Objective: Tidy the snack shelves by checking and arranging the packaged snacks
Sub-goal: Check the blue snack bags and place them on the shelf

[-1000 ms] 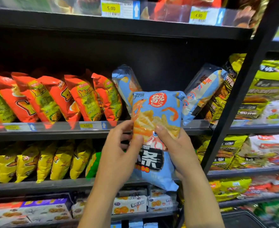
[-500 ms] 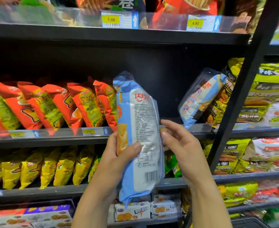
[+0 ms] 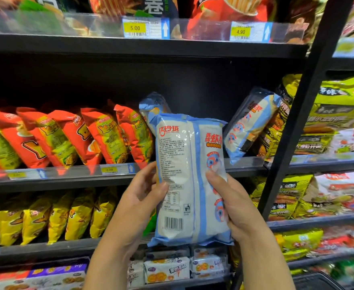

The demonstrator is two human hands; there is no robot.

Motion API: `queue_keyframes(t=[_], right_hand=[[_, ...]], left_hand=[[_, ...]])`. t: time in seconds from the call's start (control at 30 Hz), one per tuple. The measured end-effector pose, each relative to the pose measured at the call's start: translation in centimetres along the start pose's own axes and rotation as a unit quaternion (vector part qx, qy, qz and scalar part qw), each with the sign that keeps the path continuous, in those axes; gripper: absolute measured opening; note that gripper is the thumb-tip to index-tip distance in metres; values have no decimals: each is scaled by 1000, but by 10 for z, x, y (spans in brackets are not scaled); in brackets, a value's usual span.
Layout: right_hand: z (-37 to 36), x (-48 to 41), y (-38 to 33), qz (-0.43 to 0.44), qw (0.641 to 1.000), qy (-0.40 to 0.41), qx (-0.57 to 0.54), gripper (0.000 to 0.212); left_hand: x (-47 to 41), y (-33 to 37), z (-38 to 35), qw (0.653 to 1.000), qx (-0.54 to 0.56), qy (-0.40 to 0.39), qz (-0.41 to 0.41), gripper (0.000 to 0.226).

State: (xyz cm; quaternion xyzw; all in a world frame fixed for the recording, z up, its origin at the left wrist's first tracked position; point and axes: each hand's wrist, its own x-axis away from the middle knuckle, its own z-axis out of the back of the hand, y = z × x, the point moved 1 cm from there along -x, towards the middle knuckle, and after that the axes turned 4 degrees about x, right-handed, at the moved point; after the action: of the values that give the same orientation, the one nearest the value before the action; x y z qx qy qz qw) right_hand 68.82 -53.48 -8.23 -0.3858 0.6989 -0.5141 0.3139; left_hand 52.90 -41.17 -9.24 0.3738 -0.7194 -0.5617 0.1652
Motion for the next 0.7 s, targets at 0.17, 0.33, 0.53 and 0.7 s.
queue_keyframes(t=[0.17,0.33,0.53,0.7], right_hand=[[-7,-4,4,28,998,8,63,70],[-6,-5,7,56,996,-20,74,87],[-2,-6,14,120,989,-54,61,56],[4,-8,18,146,984,-68,70,47]], left_hand=[[4,6,-7,999,-40,-21,-19,56],[5,5,1,997,-66,-11,-41,52],[8,0,9,994,-68,-38,-76,60],[9,-4,12,993,-62,-42,-88,63]])
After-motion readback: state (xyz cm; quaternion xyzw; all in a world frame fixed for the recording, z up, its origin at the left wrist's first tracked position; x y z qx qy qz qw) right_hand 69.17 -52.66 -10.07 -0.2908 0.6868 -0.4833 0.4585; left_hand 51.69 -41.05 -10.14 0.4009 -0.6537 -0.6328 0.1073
